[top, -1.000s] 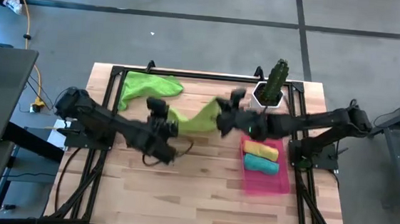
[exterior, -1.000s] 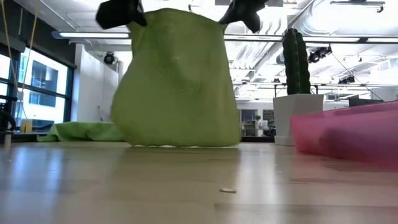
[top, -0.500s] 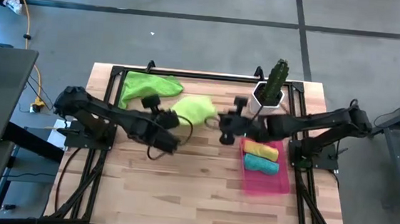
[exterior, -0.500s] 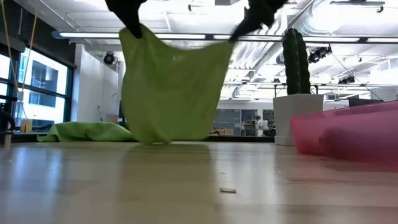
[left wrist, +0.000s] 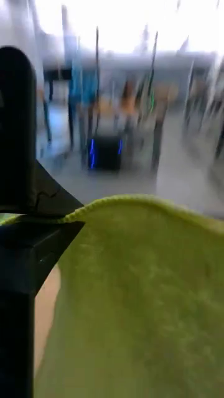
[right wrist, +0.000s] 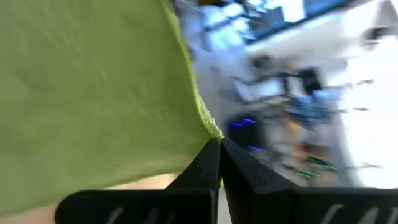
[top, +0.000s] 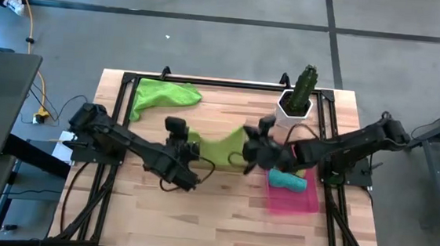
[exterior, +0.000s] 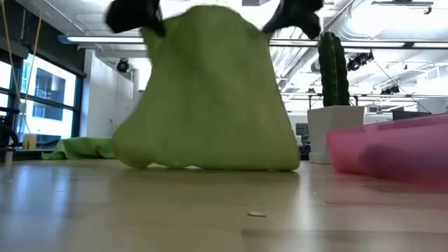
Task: Roll microfiber towels into tight, uniform cylinder then place into a basket
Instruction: Fold the bottom light green microfiber towel
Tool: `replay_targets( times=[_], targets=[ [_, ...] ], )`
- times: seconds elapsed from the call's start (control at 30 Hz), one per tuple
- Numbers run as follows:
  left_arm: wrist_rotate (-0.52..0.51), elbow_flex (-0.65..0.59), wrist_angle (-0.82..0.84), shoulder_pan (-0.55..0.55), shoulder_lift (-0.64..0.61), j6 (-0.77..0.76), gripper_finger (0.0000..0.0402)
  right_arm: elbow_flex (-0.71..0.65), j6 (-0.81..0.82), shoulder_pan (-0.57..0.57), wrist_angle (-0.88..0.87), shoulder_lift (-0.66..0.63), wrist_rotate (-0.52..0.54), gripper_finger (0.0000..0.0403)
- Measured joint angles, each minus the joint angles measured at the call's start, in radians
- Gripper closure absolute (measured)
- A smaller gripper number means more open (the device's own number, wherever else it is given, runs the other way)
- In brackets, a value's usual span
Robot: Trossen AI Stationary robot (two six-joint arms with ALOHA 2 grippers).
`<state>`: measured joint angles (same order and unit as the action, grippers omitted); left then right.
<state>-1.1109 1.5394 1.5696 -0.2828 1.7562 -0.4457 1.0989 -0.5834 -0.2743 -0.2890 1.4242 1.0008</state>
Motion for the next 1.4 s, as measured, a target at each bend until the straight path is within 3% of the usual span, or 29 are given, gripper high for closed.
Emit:
replay_targets(
  times=[0.17, 0.23, 0.27, 0.33, 0.4, 0.47, 0.5, 0.57, 0.67, 0.77, 0.9, 1.1, 1.23, 1.4],
  targets=[
    [-0.375, 0.006, -0.004, 0.062, -0.045, 0.141, 0.0401, 0.093, -0.234, 0.085, 0.112, 0.000, 0.153, 0.0403],
    [-0.416, 0.015, -0.009, 0.088, -0.050, 0.142, 0.0401, 0.123, -0.209, 0.118, 0.127, -0.001, 0.173, 0.0403],
    [-0.368, 0.023, -0.024, 0.096, -0.053, 0.113, 0.0401, 0.139, -0.155, 0.128, 0.108, -0.001, 0.162, 0.0403],
    [-0.140, 0.058, -0.104, 0.100, -0.060, 0.053, 0.0401, 0.179, -0.013, 0.122, -0.005, -0.001, 0.042, 0.0403],
    [0.176, 0.090, -0.156, 0.097, -0.059, 0.055, 0.0401, 0.229, 0.092, 0.102, -0.143, -0.001, -0.188, 0.0403],
    [0.349, 0.102, -0.190, 0.094, -0.057, 0.065, 0.0401, 0.259, 0.141, 0.097, -0.208, -0.001, -0.387, 0.0403],
    [0.360, 0.103, -0.197, 0.093, -0.057, 0.081, 0.0401, 0.265, 0.161, 0.101, -0.209, -0.001, -0.432, 0.0403],
    [0.285, 0.104, -0.183, 0.085, -0.057, 0.118, 0.0401, 0.269, 0.183, 0.112, -0.218, -0.001, -0.439, 0.0403],
    [0.126, 0.104, -0.118, 0.093, -0.057, 0.127, 0.0401, 0.274, 0.180, 0.130, -0.226, -0.001, -0.356, 0.0403],
    [0.037, 0.104, -0.033, 0.125, -0.057, 0.123, 0.0401, 0.260, 0.172, 0.181, -0.248, 0.000, -0.301, 0.0403],
    [-0.016, 0.099, -0.001, 0.214, -0.057, 0.170, 0.0401, 0.260, 0.138, 0.280, -0.240, 0.000, -0.296, 0.0403],
    [-0.078, 0.098, 0.000, 0.396, -0.072, 0.235, 0.0401, 0.260, -0.036, 0.440, -0.091, 0.000, -0.297, 0.0403],
    [-0.065, 0.099, -0.003, 0.486, -0.105, 0.133, 0.0401, 0.260, 0.000, 0.492, -0.087, 0.000, -0.338, 0.0403],
    [0.196, 0.094, -0.045, 0.491, -0.123, 0.040, 0.0401, 0.260, 0.236, 0.489, -0.283, 0.006, -0.531, 0.0403]
  ],
)
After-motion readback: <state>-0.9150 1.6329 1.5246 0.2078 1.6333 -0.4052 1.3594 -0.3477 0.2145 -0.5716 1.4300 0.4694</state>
